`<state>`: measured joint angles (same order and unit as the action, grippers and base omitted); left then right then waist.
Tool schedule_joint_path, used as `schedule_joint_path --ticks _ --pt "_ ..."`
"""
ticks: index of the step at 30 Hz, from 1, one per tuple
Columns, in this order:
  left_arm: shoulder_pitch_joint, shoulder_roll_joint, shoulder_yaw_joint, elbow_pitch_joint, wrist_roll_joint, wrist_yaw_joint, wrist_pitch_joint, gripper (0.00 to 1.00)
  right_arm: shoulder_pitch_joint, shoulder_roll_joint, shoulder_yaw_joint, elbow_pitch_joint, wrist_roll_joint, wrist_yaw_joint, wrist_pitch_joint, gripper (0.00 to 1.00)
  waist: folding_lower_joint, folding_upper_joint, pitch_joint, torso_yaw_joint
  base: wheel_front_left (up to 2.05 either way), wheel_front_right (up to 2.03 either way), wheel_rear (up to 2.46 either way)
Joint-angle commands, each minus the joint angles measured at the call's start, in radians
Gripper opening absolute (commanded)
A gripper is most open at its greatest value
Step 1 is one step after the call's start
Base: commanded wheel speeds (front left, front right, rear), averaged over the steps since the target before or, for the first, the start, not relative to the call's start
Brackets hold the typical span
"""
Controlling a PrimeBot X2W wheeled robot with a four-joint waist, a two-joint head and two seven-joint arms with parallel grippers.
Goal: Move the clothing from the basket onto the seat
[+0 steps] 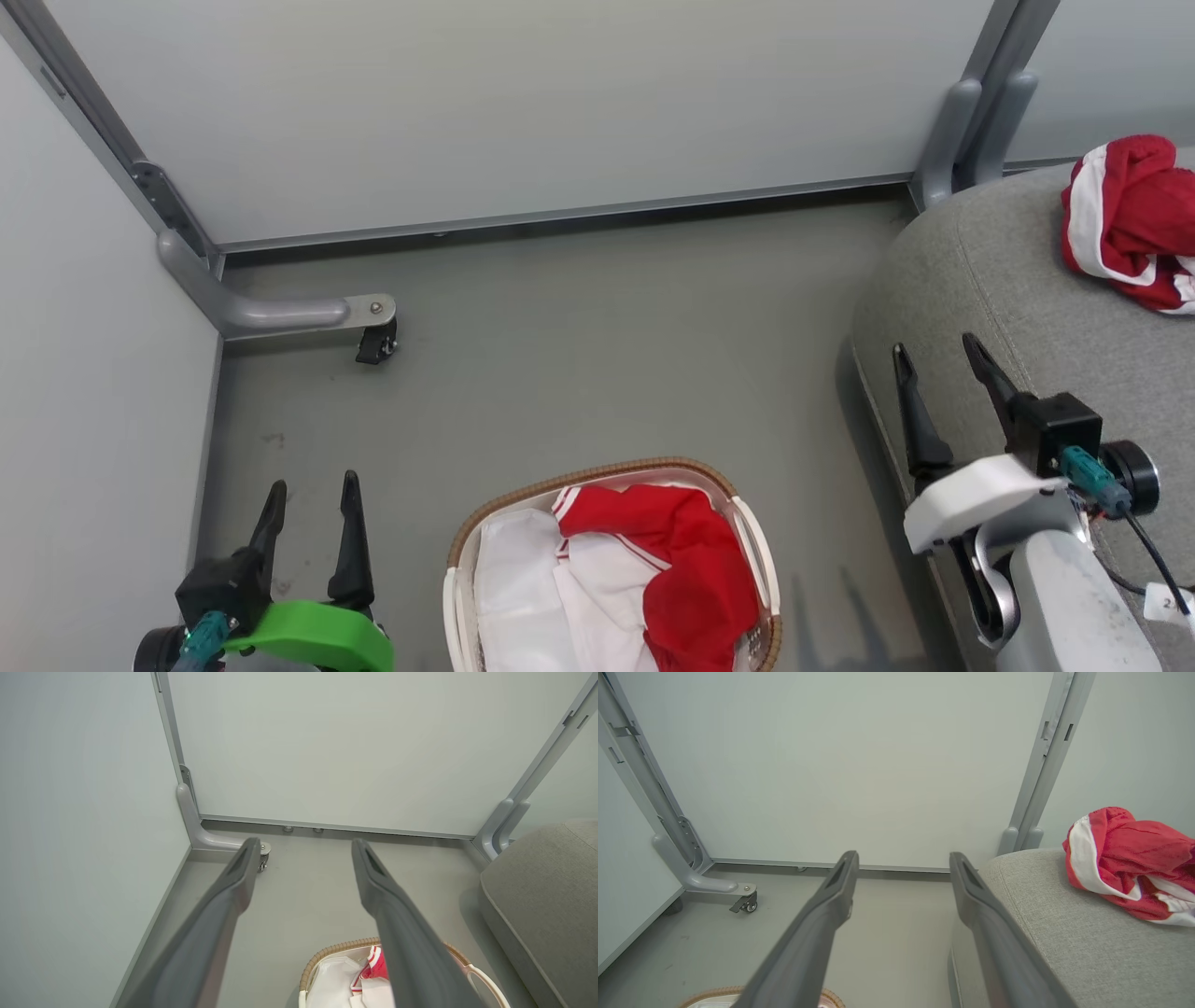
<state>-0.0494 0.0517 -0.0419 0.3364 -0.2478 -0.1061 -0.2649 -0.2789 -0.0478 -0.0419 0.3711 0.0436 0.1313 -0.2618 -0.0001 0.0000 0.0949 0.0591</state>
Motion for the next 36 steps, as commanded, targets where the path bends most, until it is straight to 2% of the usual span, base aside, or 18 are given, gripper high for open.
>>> schedule_joint_path --ticks 1,11,36 --pt "0.027 -0.001 0.005 0.005 -0.008 -0.005 0.001 1.00 0.040 -0.005 -0.001 -0.010 0.023 -0.001 -0.005 1.00 0.0001 0.0000 -0.041 0.015 0.00 0.00 0.00" --pt "0.071 -0.001 -0.001 0.005 -0.027 0.000 0.001 1.00 0.170 -0.005 0.030 -0.030 0.067 -0.001 -0.005 1.00 0.0001 0.0000 -0.077 0.013 0.00 0.00 0.00" --pt "0.068 -0.001 -0.021 0.015 -0.016 -0.004 0.001 1.00 0.169 -0.005 0.049 -0.041 0.070 -0.001 -0.005 1.00 0.0001 0.0000 -0.084 0.013 0.00 0.00 0.00"
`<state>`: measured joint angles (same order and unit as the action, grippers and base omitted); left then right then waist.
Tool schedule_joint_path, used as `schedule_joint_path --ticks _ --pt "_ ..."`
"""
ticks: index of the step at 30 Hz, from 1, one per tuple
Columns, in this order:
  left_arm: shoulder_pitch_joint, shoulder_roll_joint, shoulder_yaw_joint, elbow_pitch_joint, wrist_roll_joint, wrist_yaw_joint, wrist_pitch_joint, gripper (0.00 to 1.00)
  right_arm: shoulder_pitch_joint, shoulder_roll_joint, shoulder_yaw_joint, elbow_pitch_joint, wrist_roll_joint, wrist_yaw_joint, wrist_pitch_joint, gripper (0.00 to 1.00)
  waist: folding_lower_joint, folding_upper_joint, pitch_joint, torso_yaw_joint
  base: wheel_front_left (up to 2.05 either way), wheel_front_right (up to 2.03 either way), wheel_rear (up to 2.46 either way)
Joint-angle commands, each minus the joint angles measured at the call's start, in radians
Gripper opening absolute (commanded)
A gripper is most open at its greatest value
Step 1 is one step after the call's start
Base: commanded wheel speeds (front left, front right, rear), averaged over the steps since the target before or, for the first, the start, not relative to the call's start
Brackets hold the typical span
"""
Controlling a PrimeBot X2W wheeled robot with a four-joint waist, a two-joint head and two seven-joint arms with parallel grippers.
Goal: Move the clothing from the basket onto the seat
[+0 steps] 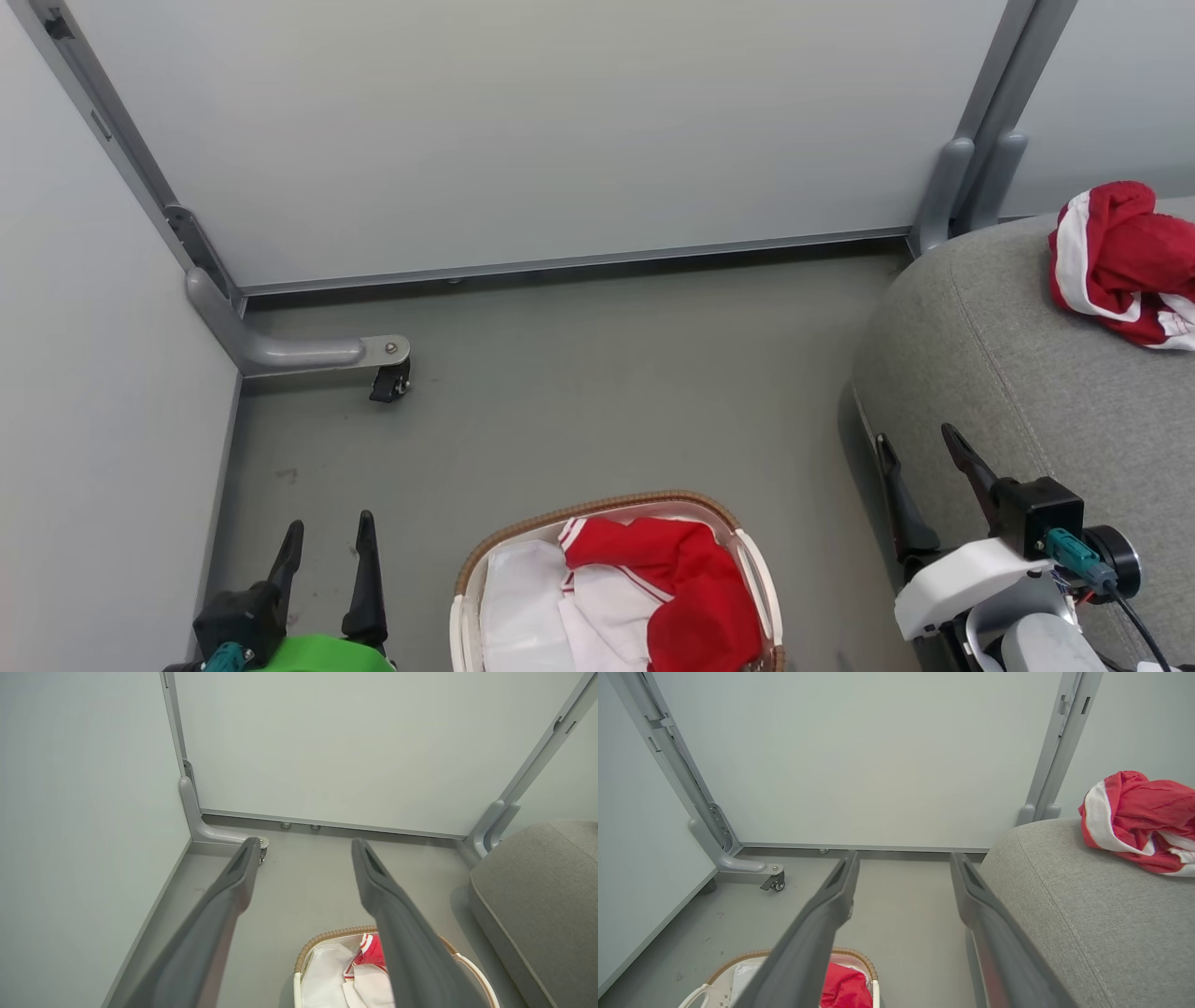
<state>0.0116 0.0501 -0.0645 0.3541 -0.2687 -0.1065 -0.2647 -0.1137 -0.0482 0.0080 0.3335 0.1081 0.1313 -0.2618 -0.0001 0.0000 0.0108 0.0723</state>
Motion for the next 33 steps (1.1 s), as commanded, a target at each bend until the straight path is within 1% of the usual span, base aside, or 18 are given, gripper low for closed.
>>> schedule_joint_path --ticks 1,9,13,17,21,26,33 --pt "0.008 0.001 0.001 -0.004 0.006 -0.004 0.001 1.00 0.003 -0.004 -0.001 -0.004 0.005 -0.001 -0.005 1.00 0.0001 0.0000 0.001 0.000 0.00 0.00 0.00" --pt "-0.013 0.001 -0.012 -0.005 0.021 -0.006 0.001 1.00 -0.005 -0.004 -0.014 -0.014 0.005 -0.001 -0.005 1.00 0.0001 0.0000 0.021 -0.009 0.00 0.00 0.00" --pt "-0.061 0.001 -0.041 -0.002 0.048 -0.011 0.001 1.00 -0.035 -0.004 -0.024 -0.031 -0.009 -0.001 -0.005 1.00 0.0001 0.0000 0.071 -0.027 0.00 0.00 0.00" --pt "-0.138 0.001 -0.102 0.029 0.073 -0.017 0.001 1.00 -0.085 -0.004 -0.040 -0.052 -0.024 -0.001 -0.005 1.00 0.0001 0.0000 0.148 -0.052 0.00 0.00 0.00" --pt "-0.245 0.001 -0.193 0.097 0.097 -0.023 0.001 1.00 -0.149 -0.004 -0.054 -0.081 -0.036 -0.001 -0.005 1.00 0.0001 0.0000 0.247 -0.087 0.00 0.00 0.00" --pt "-0.392 0.002 -0.356 0.214 0.128 -0.025 0.001 1.00 -0.230 -0.004 -0.075 -0.118 -0.051 -0.001 -0.005 1.00 0.0001 0.0000 0.380 -0.132 0.00 0.00 0.00" --pt "-0.548 0.003 -0.604 0.385 0.068 -0.025 0.001 1.00 -0.318 -0.003 -0.096 -0.164 -0.056 -0.001 -0.005 1.00 0.0001 0.0000 0.539 -0.188 0.00 0.00 0.00"
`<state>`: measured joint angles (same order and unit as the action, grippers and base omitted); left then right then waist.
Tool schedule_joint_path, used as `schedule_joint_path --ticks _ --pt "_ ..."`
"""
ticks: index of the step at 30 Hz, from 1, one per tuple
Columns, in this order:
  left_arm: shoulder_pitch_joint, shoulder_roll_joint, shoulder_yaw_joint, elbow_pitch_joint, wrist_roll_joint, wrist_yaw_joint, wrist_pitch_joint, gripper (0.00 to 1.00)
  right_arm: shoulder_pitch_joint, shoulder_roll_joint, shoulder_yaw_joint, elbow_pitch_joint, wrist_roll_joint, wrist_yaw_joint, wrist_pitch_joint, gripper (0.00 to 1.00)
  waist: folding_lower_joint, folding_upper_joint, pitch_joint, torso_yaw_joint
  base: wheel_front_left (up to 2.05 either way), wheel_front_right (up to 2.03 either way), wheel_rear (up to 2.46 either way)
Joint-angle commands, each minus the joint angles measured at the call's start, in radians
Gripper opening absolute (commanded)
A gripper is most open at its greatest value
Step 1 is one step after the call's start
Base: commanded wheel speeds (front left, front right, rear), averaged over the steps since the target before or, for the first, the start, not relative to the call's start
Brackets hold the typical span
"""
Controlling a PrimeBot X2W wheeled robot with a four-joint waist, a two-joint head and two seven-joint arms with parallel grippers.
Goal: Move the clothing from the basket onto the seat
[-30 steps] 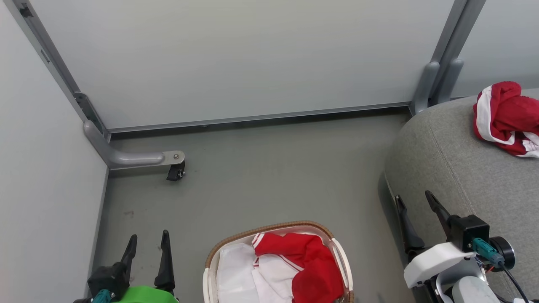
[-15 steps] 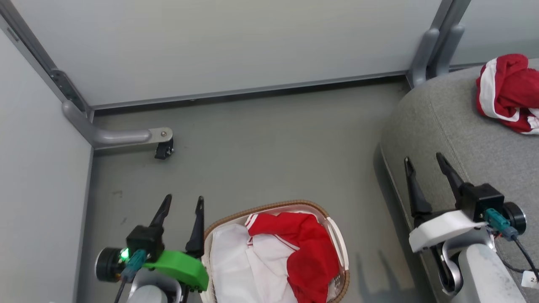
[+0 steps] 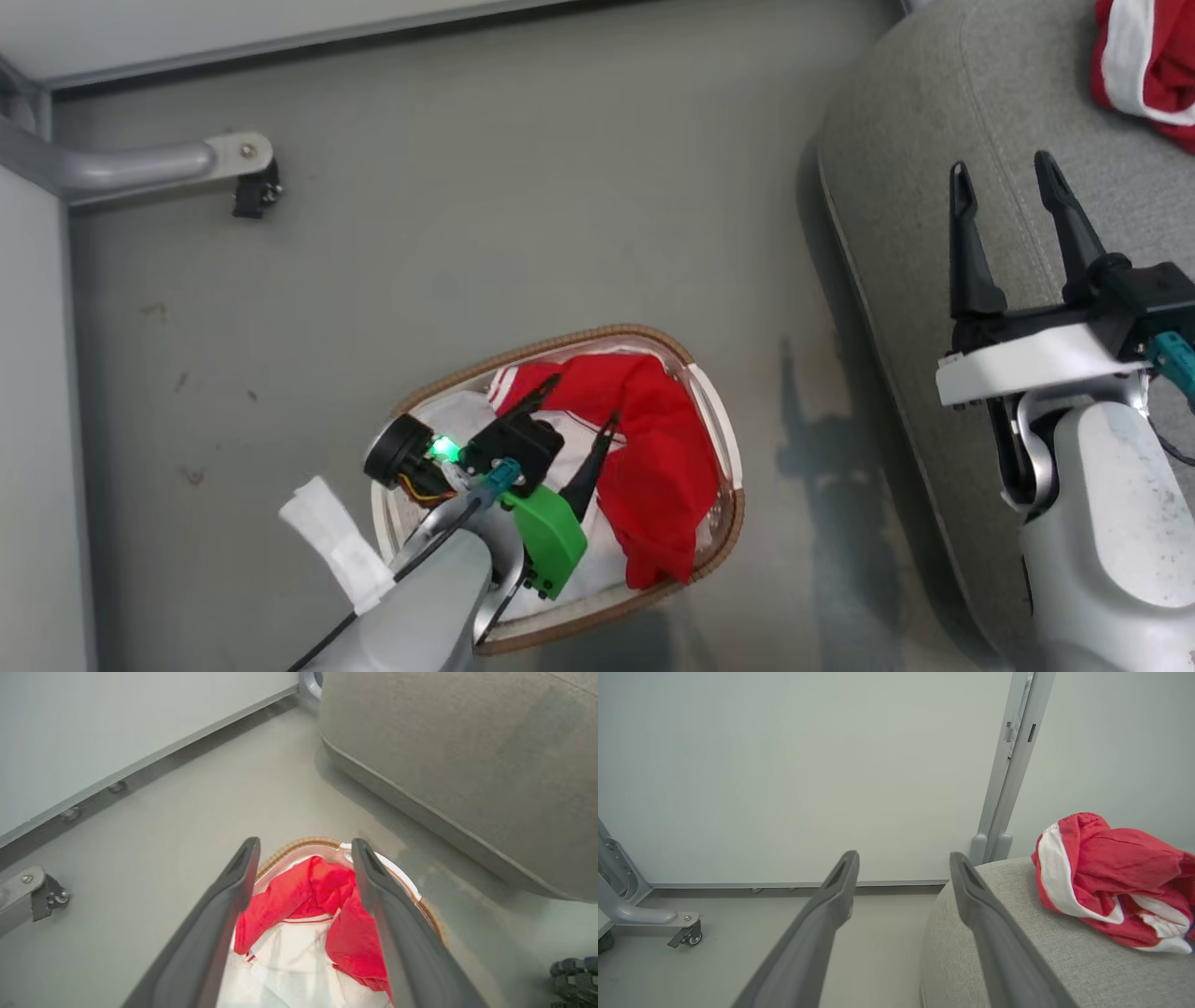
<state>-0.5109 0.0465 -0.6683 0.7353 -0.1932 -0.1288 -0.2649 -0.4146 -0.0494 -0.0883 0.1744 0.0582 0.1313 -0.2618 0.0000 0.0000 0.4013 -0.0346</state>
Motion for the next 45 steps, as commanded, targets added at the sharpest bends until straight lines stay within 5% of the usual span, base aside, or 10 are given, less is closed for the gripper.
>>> schedule_joint_path --ticks 1,14,31,32,33,35,36,45 --pt "-0.043 0.007 -0.036 0.032 -0.019 -0.003 0.001 1.00 -0.028 -0.002 0.001 -0.012 -0.004 -0.001 -0.005 1.00 0.0000 0.0000 0.167 -0.088 0.00 0.00 0.00" --pt "-0.292 0.029 -0.407 0.271 -0.159 -0.003 0.046 1.00 -0.159 -0.002 0.070 -0.084 0.044 -0.001 -0.005 1.00 0.0000 0.0000 0.403 -0.188 0.00 0.00 0.00" --pt "-0.400 0.094 -0.607 0.235 -0.383 -0.003 0.166 1.00 -0.198 -0.002 0.130 -0.102 0.103 -0.001 -0.005 1.00 0.0000 0.0000 0.505 -0.260 0.00 0.00 0.00" --pt "-0.398 0.096 -0.609 0.231 -0.387 -0.003 0.177 0.93 -0.199 -0.002 0.133 -0.103 0.103 -0.001 -0.005 1.00 0.0000 0.0000 0.509 -0.262 0.00 0.00 0.00" --pt "-0.396 0.096 -0.610 0.229 -0.390 -0.003 0.185 0.57 -0.201 -0.002 0.136 -0.103 0.102 -0.001 -0.005 1.00 0.0000 0.0000 0.511 -0.264 0.00 0.00 0.00" --pt "-0.398 0.098 -0.613 0.228 -0.389 -0.003 0.193 0.26 -0.207 -0.002 0.140 -0.105 0.100 -0.001 -0.005 1.00 0.0000 0.0000 0.515 -0.265 0.00 0.00 0.00" --pt "-0.399 0.100 -0.613 0.229 -0.387 -0.003 0.198 0.03 -0.209 -0.002 0.142 -0.106 0.098 -0.001 -0.005 1.00 0.0000 0.0000 0.516 -0.265 0.00 0.00 0.00" --pt "-0.370 0.101 -0.613 0.211 -0.383 -0.003 0.133 0.00 -0.199 -0.003 0.148 -0.092 0.072 -0.001 -0.005 1.00 0.0000 0.0000 0.469 -0.232 0.00 0.00 0.00"
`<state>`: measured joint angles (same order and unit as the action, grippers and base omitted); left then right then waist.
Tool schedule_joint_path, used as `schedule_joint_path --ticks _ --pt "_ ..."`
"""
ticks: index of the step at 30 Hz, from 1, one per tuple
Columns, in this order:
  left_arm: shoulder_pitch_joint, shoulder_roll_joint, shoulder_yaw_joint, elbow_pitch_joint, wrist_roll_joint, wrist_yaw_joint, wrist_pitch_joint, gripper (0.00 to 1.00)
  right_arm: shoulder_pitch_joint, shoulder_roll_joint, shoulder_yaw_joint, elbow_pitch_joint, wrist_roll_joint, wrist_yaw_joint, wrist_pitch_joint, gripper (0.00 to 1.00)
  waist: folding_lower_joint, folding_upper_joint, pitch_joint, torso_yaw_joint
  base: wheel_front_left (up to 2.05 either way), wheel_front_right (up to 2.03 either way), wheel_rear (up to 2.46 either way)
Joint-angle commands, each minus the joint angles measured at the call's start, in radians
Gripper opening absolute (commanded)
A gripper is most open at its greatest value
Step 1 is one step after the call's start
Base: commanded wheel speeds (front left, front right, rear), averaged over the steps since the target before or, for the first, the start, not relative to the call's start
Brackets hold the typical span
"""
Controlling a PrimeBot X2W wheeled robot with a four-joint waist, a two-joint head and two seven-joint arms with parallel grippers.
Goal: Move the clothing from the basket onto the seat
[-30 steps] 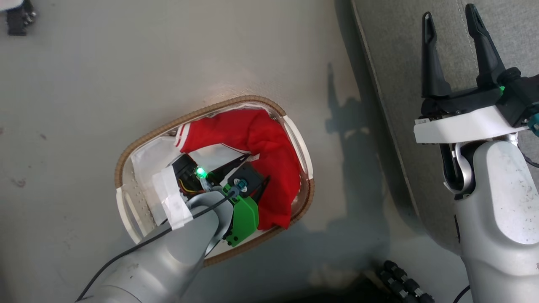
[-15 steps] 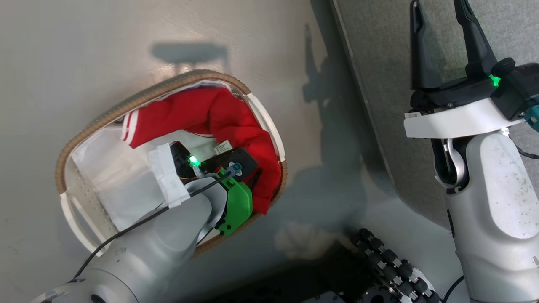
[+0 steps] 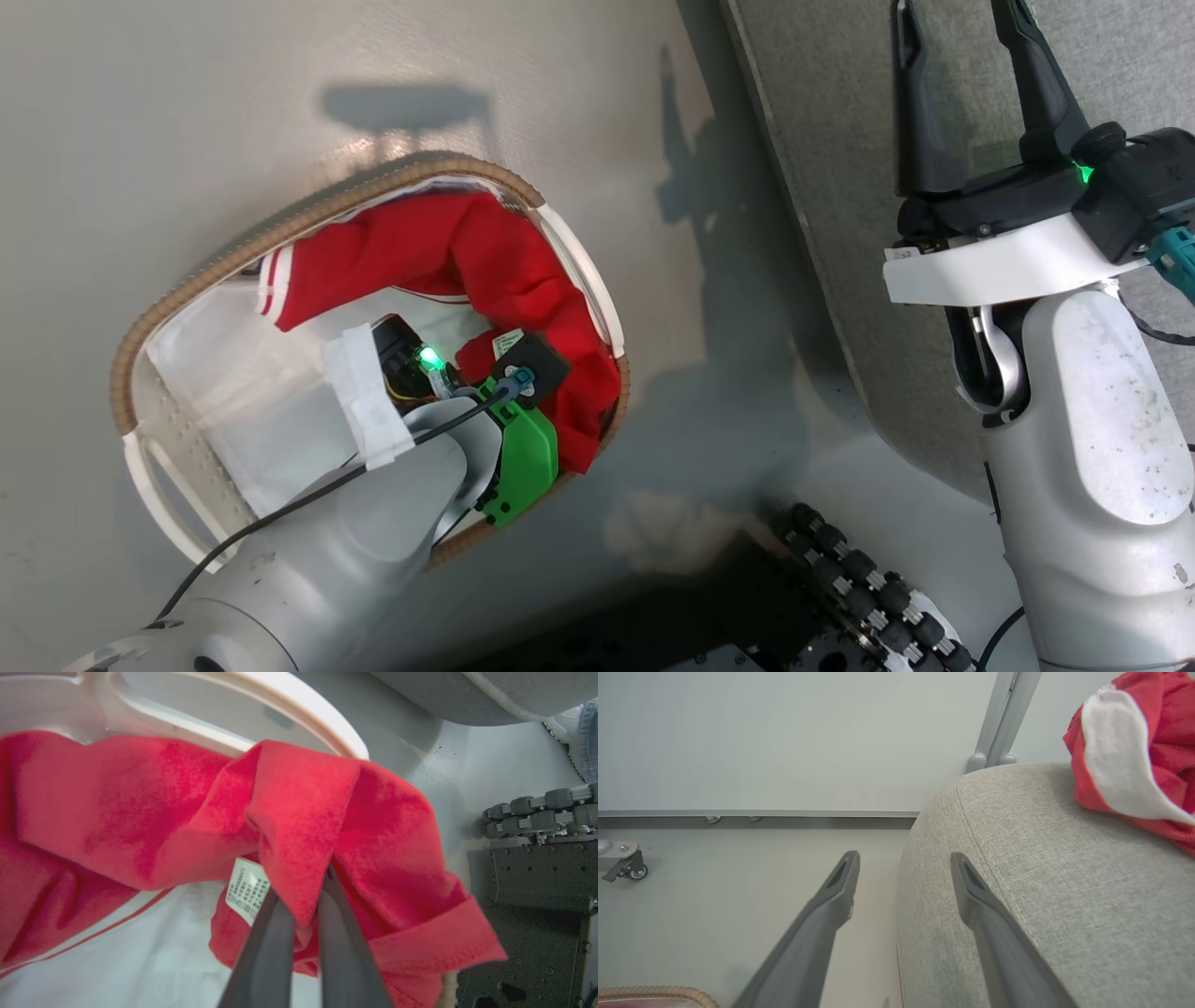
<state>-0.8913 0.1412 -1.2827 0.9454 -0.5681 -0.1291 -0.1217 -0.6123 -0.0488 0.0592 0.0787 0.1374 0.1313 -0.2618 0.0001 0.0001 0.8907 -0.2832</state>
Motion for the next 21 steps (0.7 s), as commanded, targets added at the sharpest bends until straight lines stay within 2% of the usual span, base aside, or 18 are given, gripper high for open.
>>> schedule_joint_path --ticks 1,12,21 --pt "0.012 0.007 0.001 0.001 -0.017 -0.003 -0.021 0.00 0.002 -0.003 0.001 0.005 -0.011 -0.001 -0.005 1.00 -0.0001 -0.0001 -0.030 0.022 0.00 0.00 0.00" --pt "0.046 -0.008 0.001 -0.017 -0.019 -0.003 -0.138 0.00 0.078 -0.004 -0.022 0.052 -0.092 -0.001 -0.005 1.00 -0.0001 -0.0001 -0.254 0.135 0.00 0.00 0.00" --pt "0.077 0.041 0.002 -0.127 0.035 -0.003 -0.144 0.00 0.195 -0.004 -0.034 0.116 -0.139 -0.001 -0.005 1.00 -0.0001 -0.0001 -0.499 0.209 0.00 0.00 0.00"
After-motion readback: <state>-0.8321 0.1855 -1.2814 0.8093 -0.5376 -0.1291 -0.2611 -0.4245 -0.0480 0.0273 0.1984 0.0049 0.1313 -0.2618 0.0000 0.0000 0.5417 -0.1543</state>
